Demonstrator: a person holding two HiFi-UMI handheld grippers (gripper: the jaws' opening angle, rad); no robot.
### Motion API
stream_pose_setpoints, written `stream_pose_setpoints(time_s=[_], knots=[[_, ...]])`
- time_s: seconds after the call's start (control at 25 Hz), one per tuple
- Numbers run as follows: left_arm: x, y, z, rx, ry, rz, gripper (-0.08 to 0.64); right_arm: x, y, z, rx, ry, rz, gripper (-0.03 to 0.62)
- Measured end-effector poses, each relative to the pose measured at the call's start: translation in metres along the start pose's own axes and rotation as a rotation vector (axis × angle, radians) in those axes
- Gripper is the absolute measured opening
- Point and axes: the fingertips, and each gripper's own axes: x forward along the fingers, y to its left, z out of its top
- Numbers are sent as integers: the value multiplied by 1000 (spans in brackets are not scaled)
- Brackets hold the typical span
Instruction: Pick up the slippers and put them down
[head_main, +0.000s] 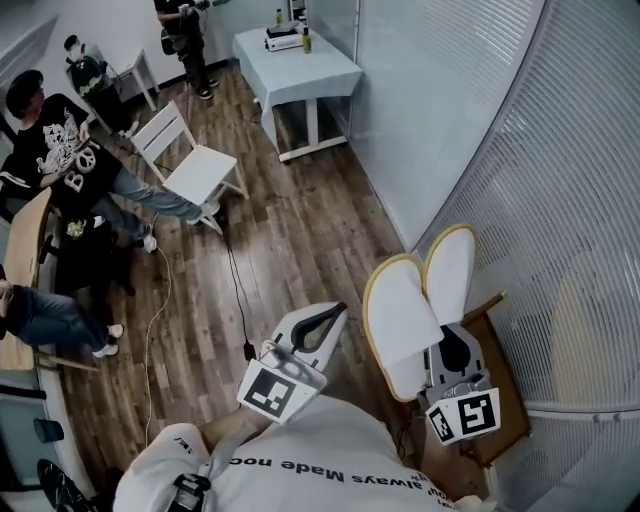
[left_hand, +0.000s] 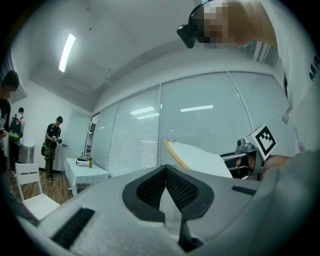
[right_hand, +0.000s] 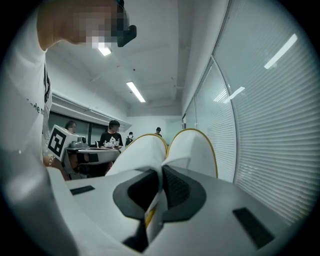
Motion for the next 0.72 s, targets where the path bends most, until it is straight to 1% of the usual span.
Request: stream_pose_setpoints(time_s=[0.16,0.36,0.52,0.64,0.72], knots=[[-11,47,-17,-6,6,78,11,51,20,-14,-3,-4,68,20],[-35,101,-11,0,-3,148,11,105,58,-4,-13,-4,144,20],[-50,122,-15,5,-16,222,11,129,73,-9,-21,-9,206,20],[-62,138,-8,1,-25,287,11,145,84,0,-35,-4,256,20],[-67,142,-5,-1,-25,324,11,150,86,3,-40,-2,287,20]])
